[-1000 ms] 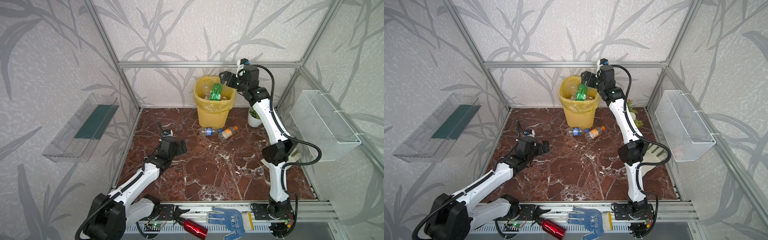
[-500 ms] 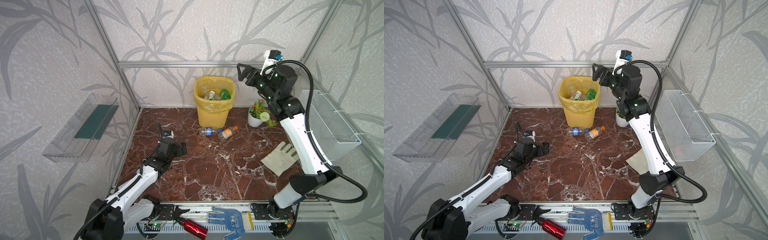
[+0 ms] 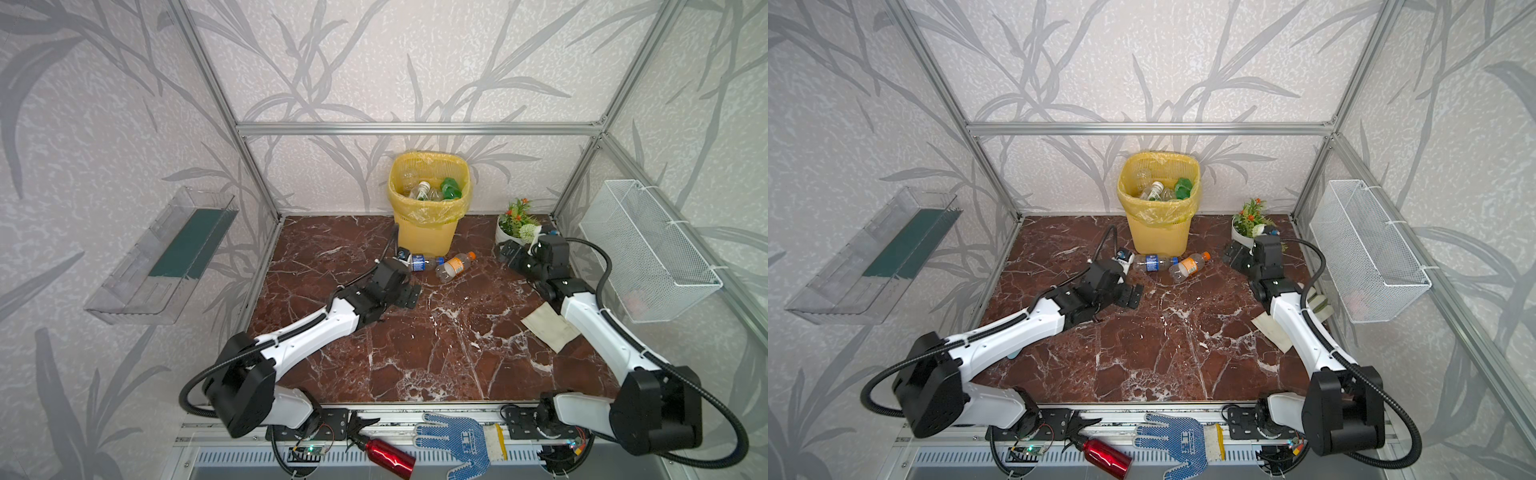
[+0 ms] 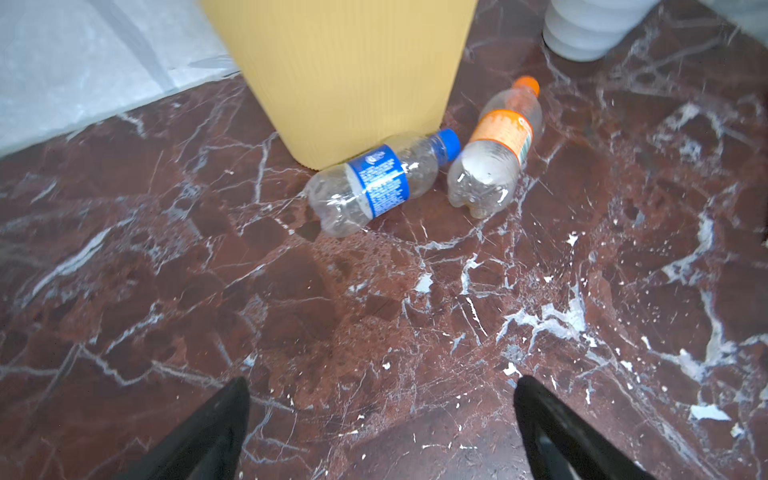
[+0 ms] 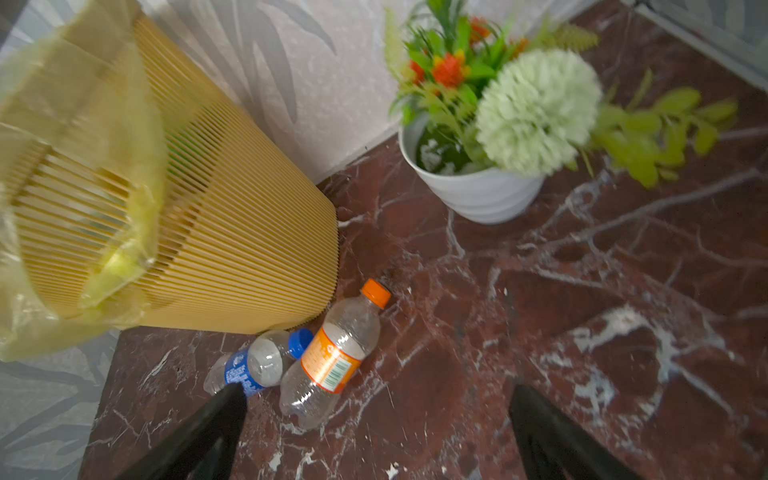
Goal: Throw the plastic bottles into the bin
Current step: 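Draw the right gripper back while the left gripper reaches the blue-labelled bottle, then lower the left gripper onto the orange-labelled bottle and close it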
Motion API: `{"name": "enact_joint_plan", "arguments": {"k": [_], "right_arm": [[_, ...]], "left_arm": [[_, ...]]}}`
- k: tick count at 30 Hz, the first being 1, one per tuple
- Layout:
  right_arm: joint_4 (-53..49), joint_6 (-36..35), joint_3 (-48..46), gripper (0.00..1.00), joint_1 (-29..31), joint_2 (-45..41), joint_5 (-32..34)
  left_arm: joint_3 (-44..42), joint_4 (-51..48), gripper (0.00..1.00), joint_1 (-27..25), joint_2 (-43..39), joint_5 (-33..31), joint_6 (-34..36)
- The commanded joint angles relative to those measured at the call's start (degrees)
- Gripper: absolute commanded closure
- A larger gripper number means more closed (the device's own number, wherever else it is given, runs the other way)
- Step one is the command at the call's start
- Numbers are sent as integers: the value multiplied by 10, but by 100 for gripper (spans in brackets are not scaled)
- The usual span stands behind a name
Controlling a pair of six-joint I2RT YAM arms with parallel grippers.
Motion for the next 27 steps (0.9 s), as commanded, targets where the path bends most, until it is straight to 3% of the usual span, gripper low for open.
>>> {"name": "enact_joint_plan", "arguments": {"k": [1,9,19,22,27], "right_arm": [[47,44,-74,1,-39,-42,-36],[57,41,-192,1,-96,-85,-82],[89,44,-198,1,-128,-19,-131],[95,44,-189,1,-138,6,-148],[96,39,-178,1,-153,30,-175]], "left_arm": [[96,-79,1,-33,82,-17,84],[358,-206,1,-74,297,-26,137],[757,-439,3,-78,564,-87,144],[807,-438,4,-78,607,-89,152],[811,-405,12,-75,636,-94,162]]}}
